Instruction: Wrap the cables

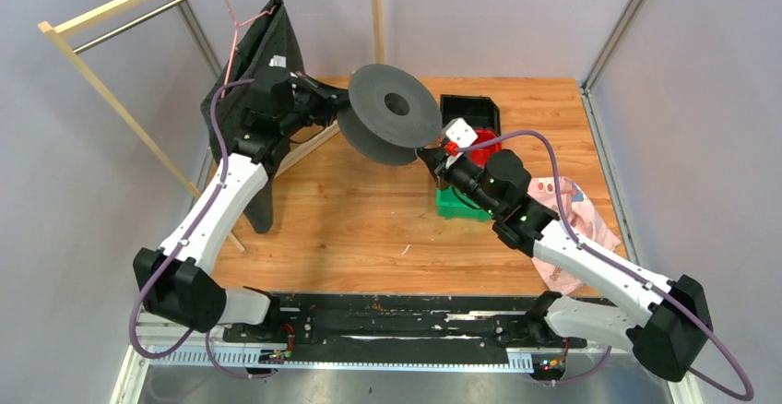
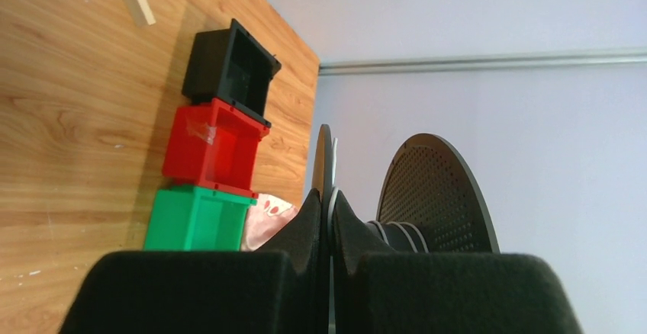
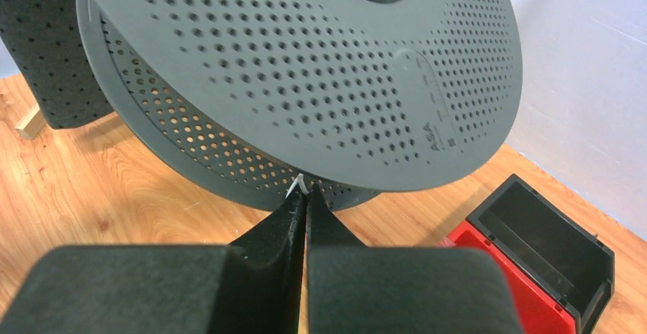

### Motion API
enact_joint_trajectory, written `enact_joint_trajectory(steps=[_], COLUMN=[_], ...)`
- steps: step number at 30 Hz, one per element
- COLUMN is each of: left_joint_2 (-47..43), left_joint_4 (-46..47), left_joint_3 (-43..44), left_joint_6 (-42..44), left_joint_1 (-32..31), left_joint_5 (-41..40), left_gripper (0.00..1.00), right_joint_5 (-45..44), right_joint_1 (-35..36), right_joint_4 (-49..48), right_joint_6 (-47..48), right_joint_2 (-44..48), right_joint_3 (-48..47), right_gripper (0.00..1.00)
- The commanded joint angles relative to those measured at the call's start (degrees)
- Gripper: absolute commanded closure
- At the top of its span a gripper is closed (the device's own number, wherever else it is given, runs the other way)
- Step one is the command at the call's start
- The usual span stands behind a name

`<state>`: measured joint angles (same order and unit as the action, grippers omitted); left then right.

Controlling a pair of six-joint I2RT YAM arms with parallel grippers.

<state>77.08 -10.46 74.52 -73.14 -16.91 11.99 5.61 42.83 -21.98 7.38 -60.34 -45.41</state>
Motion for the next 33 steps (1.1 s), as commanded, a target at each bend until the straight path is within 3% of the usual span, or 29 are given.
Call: enact_joint_trajectory(steps=[1,20,33], left_joint_2=[-3.35,-3.52,-3.85], left_joint_4=[-0.84,-20.54,-17.77], left_joint_3=[0.42,6.64,5.32], left_joint_6=[-4.14,-10.8,-10.53], left_joint_1=[-1.06,-5.72,-5.86], left_joint_5=[-7.33,-21.49,-22.91], left_gripper=[1.0,1.0,1.0], right_joint_5=[-2.97,-11.26,-12.74], right_joint_1=[3.12,8.05,8.68], right_joint_4=[0.36,-14.93,-17.74], right_joint_6=[2.17,-5.72,-13.96], right_joint_2=[-1.64,-7.99,-7.7], right_joint_3=[-2.66,-4.15,-5.72], right_gripper=[0.99,0.99,0.99])
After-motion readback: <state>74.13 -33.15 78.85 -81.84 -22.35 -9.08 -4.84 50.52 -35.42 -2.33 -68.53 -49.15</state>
